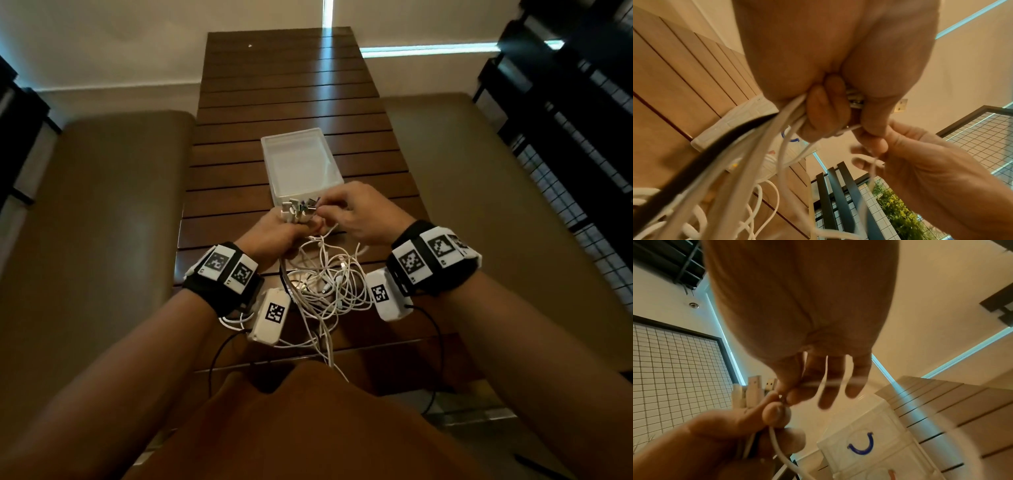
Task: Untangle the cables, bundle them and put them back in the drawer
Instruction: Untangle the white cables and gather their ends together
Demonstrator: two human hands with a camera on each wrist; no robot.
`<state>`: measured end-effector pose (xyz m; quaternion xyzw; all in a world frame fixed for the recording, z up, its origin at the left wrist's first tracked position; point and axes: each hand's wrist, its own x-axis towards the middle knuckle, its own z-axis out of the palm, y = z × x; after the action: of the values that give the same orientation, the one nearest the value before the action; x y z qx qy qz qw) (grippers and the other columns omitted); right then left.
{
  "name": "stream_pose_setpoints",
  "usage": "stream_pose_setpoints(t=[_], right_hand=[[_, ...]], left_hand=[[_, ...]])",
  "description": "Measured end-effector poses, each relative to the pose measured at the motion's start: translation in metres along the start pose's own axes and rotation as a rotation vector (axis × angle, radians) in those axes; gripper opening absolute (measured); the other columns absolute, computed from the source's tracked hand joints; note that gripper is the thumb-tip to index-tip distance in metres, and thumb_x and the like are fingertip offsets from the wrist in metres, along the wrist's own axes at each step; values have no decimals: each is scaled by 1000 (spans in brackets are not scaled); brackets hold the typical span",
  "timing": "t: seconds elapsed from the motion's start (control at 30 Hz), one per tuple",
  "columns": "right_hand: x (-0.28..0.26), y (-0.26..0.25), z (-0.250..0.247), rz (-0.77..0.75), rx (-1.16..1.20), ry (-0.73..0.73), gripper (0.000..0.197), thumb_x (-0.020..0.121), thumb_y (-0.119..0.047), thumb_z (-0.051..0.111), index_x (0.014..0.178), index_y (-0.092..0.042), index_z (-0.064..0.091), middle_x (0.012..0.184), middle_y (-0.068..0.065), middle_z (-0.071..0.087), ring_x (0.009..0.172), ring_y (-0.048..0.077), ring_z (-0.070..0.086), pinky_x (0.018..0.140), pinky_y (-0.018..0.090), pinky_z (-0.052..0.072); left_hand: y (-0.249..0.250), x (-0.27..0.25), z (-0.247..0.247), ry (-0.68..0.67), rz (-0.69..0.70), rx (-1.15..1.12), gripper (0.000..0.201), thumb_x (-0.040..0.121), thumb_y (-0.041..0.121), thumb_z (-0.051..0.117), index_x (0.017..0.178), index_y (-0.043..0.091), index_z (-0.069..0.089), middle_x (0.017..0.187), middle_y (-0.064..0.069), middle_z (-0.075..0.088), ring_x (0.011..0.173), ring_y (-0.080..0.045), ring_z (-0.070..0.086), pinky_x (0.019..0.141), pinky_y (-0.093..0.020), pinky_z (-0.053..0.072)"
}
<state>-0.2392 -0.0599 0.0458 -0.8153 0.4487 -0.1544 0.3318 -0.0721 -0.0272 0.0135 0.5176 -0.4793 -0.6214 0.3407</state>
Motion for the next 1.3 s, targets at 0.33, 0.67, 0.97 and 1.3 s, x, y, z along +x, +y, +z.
stream_pose_setpoints(t=[0.33, 0.67, 0.97, 1.3], right_hand=[[9, 10, -56, 118, 386, 762, 24, 95, -8, 50, 79, -23, 60, 73, -2, 57, 66, 6, 52, 63, 23, 44], [-3, -10, 0, 50, -415, -72, 21, 97, -30, 49, 102, -29, 69, 85, -10, 58, 87, 13, 51, 93, 38, 38], [8, 15, -16, -69, 140, 615, 15, 91, -17, 56, 88, -17, 71, 84, -1, 68, 78, 17, 63, 74, 37, 53], [8, 33, -41, 61, -252, 559, 45, 82, -7, 54, 126, -19, 59, 127, 8, 55, 121, 24, 50, 106, 43, 39]], left_hand=[[-8, -2, -10, 75, -54, 37, 12, 95, 12, 55, 89, 12, 65, 51, 10, 61, 39, -2, 37, 42, -21, 25], [-4, 1, -8, 44, -36, 156, 11, 92, 8, 59, 85, 13, 66, 59, 8, 62, 43, -2, 41, 40, -19, 30], [8, 5, -6, -106, -15, 298, 9, 95, 17, 58, 99, 15, 66, 77, 5, 64, 49, -2, 44, 42, -20, 35], [-2, 4, -9, -74, -29, 388, 10, 93, 23, 61, 86, 15, 63, 86, -13, 62, 60, -19, 47, 49, -26, 38]])
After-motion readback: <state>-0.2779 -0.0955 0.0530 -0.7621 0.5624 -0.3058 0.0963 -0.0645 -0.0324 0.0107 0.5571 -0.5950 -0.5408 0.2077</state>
